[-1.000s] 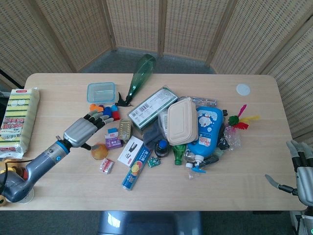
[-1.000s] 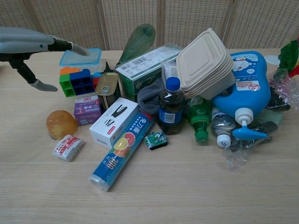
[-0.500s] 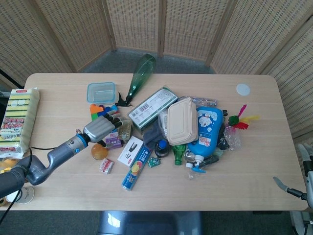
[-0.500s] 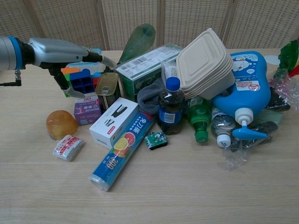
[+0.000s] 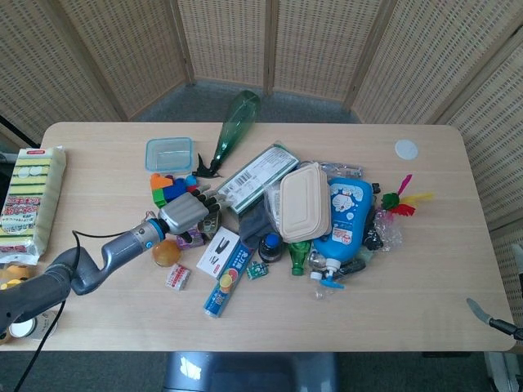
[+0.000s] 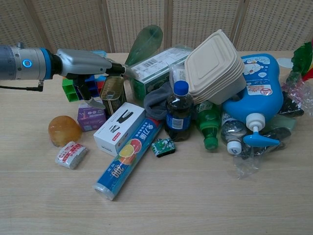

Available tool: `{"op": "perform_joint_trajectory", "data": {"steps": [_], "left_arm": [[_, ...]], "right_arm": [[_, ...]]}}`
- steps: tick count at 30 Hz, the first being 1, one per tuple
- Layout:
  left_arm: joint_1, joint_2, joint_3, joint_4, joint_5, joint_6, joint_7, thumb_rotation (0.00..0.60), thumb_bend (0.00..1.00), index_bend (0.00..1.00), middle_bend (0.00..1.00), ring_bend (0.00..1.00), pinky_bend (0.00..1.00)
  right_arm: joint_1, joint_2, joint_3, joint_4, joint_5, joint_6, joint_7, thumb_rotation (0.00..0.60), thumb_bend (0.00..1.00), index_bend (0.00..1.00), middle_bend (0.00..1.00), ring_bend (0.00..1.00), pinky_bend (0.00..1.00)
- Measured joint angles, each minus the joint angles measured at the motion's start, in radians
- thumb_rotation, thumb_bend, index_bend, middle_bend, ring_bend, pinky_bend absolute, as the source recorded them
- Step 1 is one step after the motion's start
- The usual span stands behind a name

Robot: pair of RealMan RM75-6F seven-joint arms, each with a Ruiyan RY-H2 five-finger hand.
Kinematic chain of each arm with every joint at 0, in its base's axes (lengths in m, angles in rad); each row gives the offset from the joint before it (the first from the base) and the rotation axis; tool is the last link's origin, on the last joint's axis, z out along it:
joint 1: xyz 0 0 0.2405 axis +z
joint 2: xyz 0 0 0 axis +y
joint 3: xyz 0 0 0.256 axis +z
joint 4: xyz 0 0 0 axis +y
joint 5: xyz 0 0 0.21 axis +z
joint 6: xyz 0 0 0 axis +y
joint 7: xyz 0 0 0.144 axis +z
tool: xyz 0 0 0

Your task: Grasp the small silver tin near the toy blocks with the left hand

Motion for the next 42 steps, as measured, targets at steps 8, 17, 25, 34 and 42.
{"op": "perform_joint_trajectory", "data": {"steps": [8, 17, 25, 34, 42], "left_arm": [[-0.021, -0.005, 0.024, 0.016, 0.001, 0.014, -0.031, 0.493, 0.29, 0.00, 0.00, 0.00, 0.00], [-0.003, 0.031, 0.050, -0.029, -0.018, 0.034, -0.022, 0.492, 0.29, 0.00, 0.00, 0.00, 0.00], [-0.002, 0.028, 0.063, -0.026, -0.034, 0.018, -0.011, 0.495, 0.28, 0.00, 0.00, 0.00, 0.00], [-0.019, -0.009, 0.063, 0.025, -0.052, -0.019, -0.019, 0.493, 0.28, 0.00, 0.00, 0.00, 0.00], [-0.044, -0.057, 0.057, 0.079, -0.061, -0.043, -0.056, 0.494, 0.28, 0.00, 0.00, 0.00, 0.00]], "right_arm": [[-0.007, 0.003, 0.002, 0.001, 0.003, 0.003, 0.005, 0.305, 0.14, 0.00, 0.03, 0.00, 0.00], [0.001, -0.004, 0.005, 0.003, -0.005, -0.009, 0.001, 0.303, 0.14, 0.00, 0.03, 0.00, 0.00], [0.000, -0.006, 0.006, 0.001, -0.006, -0.010, -0.003, 0.304, 0.14, 0.00, 0.03, 0.00, 0.00], [-0.004, -0.003, 0.006, -0.001, -0.002, -0.009, -0.008, 0.305, 0.14, 0.00, 0.03, 0.00, 0.00], [-0.012, -0.001, 0.006, -0.003, 0.000, -0.002, -0.009, 0.303, 0.14, 0.00, 0.03, 0.00, 0.00]]}}
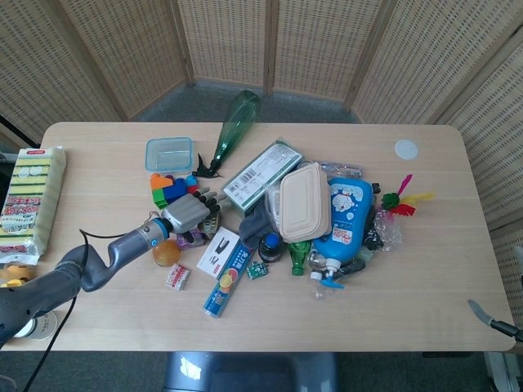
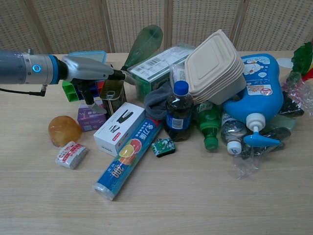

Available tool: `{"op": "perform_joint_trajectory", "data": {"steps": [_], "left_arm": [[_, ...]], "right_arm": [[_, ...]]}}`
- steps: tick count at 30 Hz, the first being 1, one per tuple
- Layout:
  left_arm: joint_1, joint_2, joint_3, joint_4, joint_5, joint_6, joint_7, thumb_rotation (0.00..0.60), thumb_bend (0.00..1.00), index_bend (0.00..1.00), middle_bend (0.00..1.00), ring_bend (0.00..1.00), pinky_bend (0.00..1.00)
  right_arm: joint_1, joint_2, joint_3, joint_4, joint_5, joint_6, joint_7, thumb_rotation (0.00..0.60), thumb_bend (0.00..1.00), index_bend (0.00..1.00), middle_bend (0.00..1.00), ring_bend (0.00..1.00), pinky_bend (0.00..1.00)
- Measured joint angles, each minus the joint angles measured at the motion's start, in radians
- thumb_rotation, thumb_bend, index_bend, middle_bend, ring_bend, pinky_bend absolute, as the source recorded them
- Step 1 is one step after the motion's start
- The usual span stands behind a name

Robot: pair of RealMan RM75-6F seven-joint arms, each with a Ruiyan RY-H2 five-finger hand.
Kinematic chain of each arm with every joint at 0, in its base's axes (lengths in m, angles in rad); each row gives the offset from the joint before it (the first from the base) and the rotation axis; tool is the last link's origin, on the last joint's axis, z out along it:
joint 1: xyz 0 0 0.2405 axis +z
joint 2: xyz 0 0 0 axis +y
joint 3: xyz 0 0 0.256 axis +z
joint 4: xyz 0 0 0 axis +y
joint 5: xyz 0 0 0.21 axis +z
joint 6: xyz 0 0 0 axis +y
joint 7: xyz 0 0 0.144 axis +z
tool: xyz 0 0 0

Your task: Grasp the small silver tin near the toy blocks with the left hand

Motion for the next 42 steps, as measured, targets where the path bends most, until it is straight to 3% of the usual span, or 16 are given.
{"op": "perform_joint_trajectory", "data": {"steps": [3, 5, 9, 17, 23, 31, 42], "left_arm": [[-0.007, -0.019, -0.002, 0.022, -0.005, -0.007, -0.018, 0.531, 0.29, 0.01, 0.05, 0.02, 0.00], [-0.010, -0.030, -0.005, 0.033, -0.010, -0.010, -0.034, 0.578, 0.29, 0.05, 0.10, 0.07, 0.00], [-0.016, -0.049, -0.007, 0.056, -0.021, -0.027, -0.060, 0.600, 0.31, 0.16, 0.18, 0.20, 0.00], [-0.022, -0.088, -0.017, 0.102, -0.043, -0.044, -0.102, 0.600, 0.38, 0.37, 0.41, 0.52, 0.26], [-0.021, -0.088, -0.021, 0.110, -0.052, -0.040, -0.137, 0.600, 0.39, 0.51, 0.57, 0.66, 0.41], [0.006, -0.067, -0.047, 0.101, -0.087, -0.003, -0.163, 0.600, 0.42, 0.58, 0.65, 0.71, 0.46], [0.026, 0.043, -0.074, -0.020, -0.109, 0.039, -0.161, 0.600, 0.43, 0.57, 0.63, 0.69, 0.46]], "right_arm": [[-0.004, 0.001, -0.001, 0.000, 0.000, 0.003, 0.001, 0.304, 0.14, 0.00, 0.03, 0.00, 0.00], [-0.007, 0.002, -0.002, 0.001, 0.001, 0.005, 0.003, 0.306, 0.14, 0.00, 0.03, 0.00, 0.00], [-0.010, 0.002, -0.002, 0.002, 0.002, 0.008, 0.005, 0.306, 0.14, 0.00, 0.03, 0.00, 0.00], [-0.012, 0.003, -0.001, 0.000, -0.001, 0.009, 0.004, 0.308, 0.14, 0.00, 0.03, 0.00, 0.00], [-0.014, 0.003, 0.000, 0.001, -0.001, 0.011, 0.007, 0.307, 0.14, 0.00, 0.03, 0.00, 0.00], [-0.011, 0.002, 0.002, 0.003, -0.004, 0.007, 0.008, 0.308, 0.14, 0.00, 0.03, 0.00, 0.00], [0.001, -0.010, 0.003, 0.013, -0.012, -0.009, 0.016, 0.309, 0.14, 0.00, 0.03, 0.00, 0.00]]}}
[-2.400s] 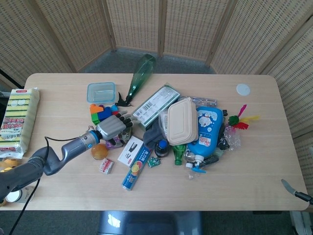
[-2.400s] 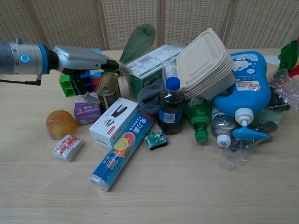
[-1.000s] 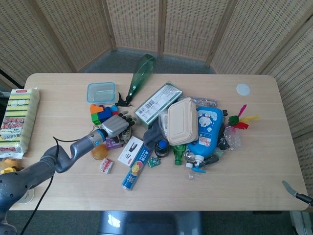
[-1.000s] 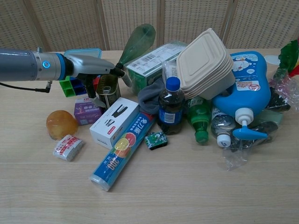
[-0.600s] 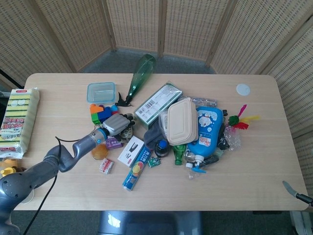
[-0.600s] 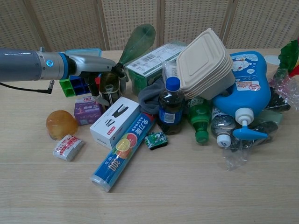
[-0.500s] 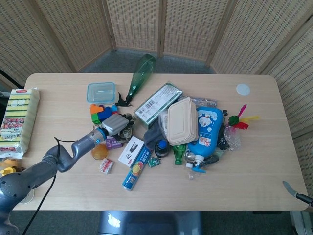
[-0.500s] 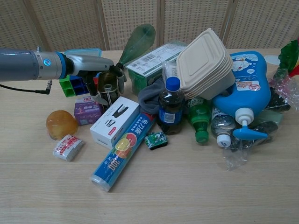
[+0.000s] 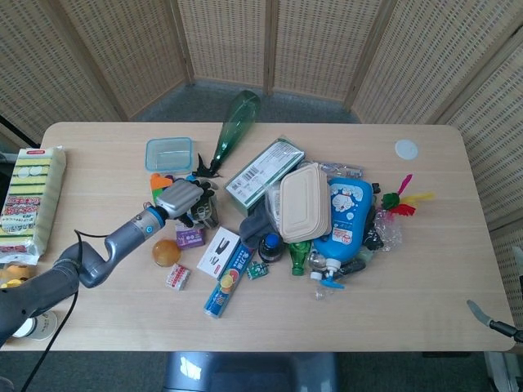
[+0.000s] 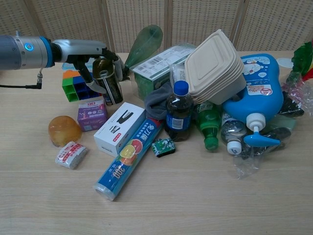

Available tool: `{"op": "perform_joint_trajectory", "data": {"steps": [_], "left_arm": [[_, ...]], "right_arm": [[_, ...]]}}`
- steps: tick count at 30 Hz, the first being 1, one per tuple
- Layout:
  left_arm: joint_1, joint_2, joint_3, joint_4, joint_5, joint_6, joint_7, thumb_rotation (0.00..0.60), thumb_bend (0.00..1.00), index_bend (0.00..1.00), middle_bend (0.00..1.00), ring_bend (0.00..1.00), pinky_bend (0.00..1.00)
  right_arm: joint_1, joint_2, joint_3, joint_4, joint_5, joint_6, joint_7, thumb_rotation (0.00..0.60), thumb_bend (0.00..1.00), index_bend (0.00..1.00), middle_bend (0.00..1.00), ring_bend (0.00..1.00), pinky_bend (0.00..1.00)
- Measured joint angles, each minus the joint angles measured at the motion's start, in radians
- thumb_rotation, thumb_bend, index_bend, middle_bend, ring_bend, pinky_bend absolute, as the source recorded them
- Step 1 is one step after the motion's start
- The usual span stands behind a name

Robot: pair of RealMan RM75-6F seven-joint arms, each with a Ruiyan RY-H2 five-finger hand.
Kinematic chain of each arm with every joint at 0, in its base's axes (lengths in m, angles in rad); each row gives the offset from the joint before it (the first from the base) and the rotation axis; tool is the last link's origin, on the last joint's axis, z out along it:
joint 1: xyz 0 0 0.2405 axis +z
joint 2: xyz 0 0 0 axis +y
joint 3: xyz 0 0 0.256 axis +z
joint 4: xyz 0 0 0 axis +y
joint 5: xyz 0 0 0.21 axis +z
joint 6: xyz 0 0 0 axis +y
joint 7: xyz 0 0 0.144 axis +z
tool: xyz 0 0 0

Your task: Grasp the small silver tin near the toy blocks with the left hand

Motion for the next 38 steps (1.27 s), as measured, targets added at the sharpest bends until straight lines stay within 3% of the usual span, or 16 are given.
{"op": "perform_joint_trajectory", "data": {"steps": [7, 20, 29, 38], "left_arm": [[0.013, 0.149, -0.046, -0.179, -0.031, 0.046, 0.044, 0.600, 0.43, 0.56, 0.63, 0.68, 0.45], [0.020, 0.442, -0.183, -0.484, -0.139, 0.080, 0.155, 0.600, 0.43, 0.56, 0.63, 0.68, 0.45], [0.004, 0.535, -0.264, -0.567, -0.206, 0.062, 0.178, 0.600, 0.43, 0.56, 0.63, 0.67, 0.44], [0.001, 0.552, -0.288, -0.591, -0.236, 0.045, 0.206, 0.600, 0.43, 0.56, 0.62, 0.66, 0.43]], "right_arm": [[0.006, -0.010, 0.001, 0.012, -0.006, -0.006, 0.013, 0.309, 0.14, 0.00, 0.03, 0.00, 0.00], [0.013, -0.025, 0.000, 0.025, -0.012, -0.013, 0.028, 0.309, 0.14, 0.00, 0.03, 0.00, 0.00], [0.010, -0.032, -0.002, 0.035, -0.011, -0.010, 0.040, 0.307, 0.14, 0.00, 0.03, 0.00, 0.00], [0.015, -0.036, 0.001, 0.045, -0.009, -0.015, 0.049, 0.310, 0.14, 0.00, 0.03, 0.00, 0.00]]}}
